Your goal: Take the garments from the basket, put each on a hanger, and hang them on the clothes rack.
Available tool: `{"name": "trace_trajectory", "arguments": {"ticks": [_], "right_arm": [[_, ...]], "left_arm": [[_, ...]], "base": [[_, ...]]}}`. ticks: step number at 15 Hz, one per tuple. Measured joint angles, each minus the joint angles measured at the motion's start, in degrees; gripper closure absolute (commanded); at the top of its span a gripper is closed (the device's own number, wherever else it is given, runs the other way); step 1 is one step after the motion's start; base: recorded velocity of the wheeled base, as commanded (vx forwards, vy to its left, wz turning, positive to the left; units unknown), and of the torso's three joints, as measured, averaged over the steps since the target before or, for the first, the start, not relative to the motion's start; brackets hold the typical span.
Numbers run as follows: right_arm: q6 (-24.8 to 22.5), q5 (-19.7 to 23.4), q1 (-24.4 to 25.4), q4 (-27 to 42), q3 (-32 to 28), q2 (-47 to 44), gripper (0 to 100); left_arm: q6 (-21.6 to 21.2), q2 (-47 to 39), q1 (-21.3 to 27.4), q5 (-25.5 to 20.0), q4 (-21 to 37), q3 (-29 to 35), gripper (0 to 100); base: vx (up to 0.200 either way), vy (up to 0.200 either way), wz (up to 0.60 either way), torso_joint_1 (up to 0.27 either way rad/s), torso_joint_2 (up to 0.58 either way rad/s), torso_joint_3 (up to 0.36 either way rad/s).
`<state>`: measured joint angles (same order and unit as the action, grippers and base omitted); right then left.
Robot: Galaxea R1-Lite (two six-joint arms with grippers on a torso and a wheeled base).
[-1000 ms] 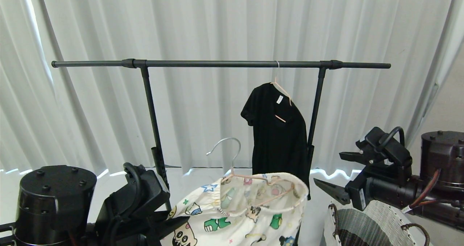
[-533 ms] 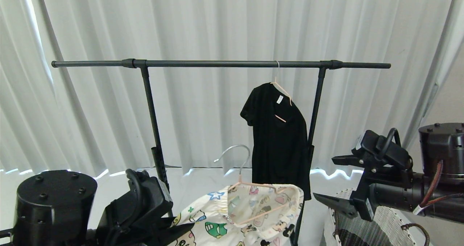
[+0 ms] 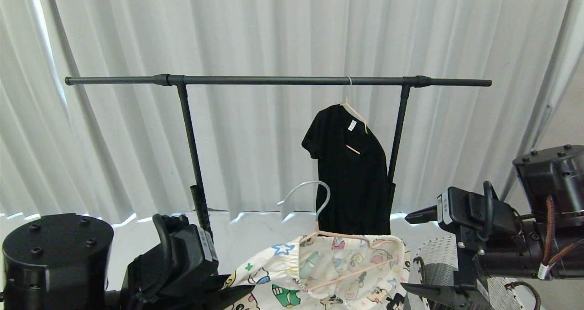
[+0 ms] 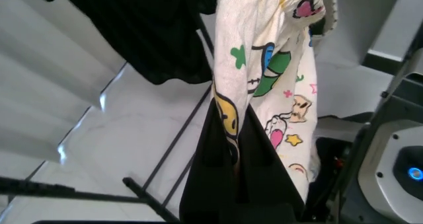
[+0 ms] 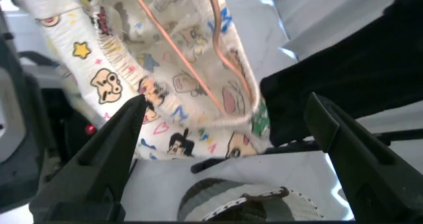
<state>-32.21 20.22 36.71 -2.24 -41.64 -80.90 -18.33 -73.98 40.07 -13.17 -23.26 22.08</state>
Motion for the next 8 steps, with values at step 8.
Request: {"name": "trace_trajectory", "arguments": {"ticks": [8], "right_arm": [[0.00, 2.33, 5.41, 5.14, -2.58, -1.27, 0]], "left_arm": [[-0.99, 0.12, 6.10, -0.40, -1.37, -0.02, 100]], "base": [[0.000, 0.000, 0.00, 0.000, 0.00, 0.000]]}}
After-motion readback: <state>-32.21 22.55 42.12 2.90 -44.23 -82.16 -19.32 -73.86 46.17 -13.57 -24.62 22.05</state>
